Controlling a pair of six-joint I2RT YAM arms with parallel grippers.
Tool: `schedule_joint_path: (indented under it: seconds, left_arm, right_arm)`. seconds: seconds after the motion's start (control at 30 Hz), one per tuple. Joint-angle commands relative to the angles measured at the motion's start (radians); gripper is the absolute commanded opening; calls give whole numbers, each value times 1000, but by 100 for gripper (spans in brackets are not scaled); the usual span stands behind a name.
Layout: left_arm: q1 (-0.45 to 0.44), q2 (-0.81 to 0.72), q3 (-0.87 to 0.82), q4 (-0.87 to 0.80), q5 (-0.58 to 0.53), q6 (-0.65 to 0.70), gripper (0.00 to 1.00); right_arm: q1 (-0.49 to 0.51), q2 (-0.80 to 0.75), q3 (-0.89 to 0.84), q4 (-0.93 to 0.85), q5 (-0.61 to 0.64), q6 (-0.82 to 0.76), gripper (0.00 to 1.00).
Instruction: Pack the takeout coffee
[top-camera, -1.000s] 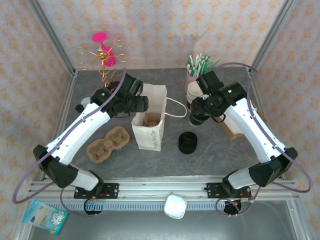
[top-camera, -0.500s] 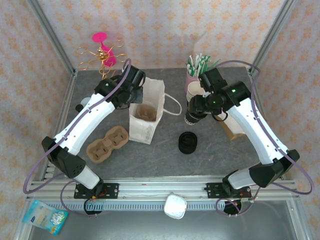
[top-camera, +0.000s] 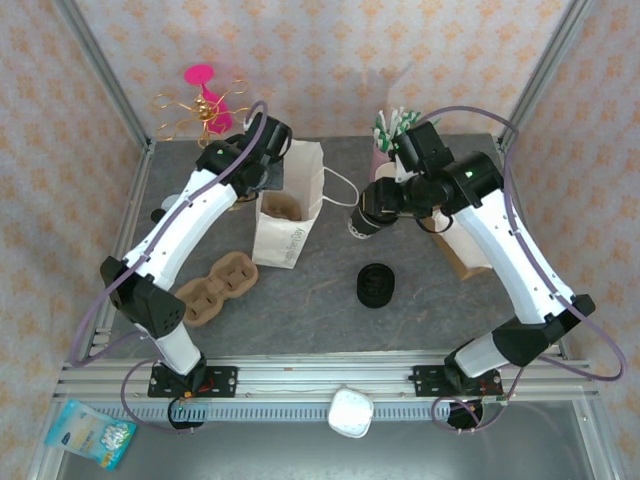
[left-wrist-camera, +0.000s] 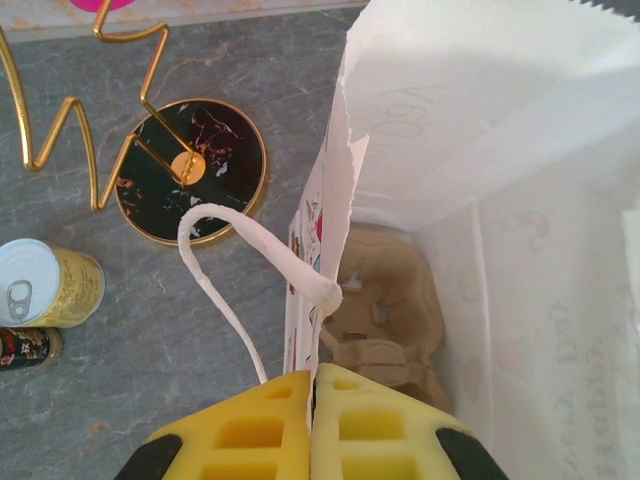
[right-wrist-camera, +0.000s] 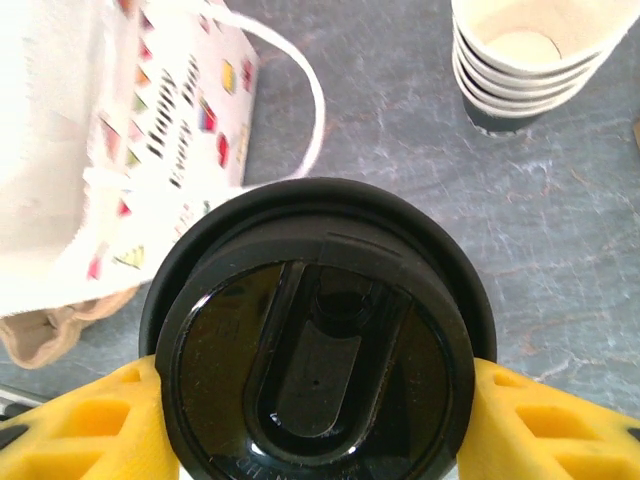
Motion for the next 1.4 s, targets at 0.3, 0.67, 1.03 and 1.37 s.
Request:
schedule_joint_path:
  seconds: [0.3,0.67,1.03,1.37]
  left_arm:
    - [1,39,68,0,-26,22,0]
    - [-9,43,88,2,32,-21,0]
    - [-17,-12,49,55,116,-134,0]
    - [-19,-130,-87,177,185,-302,0]
  right_arm:
    - [5,87,255,-13,-84,-6,58]
    - [22,190,422,-9,-140,12,57]
    - [109,287,482,-2,-123,30,56]
    - [185,306,413,-13,-8,58,55]
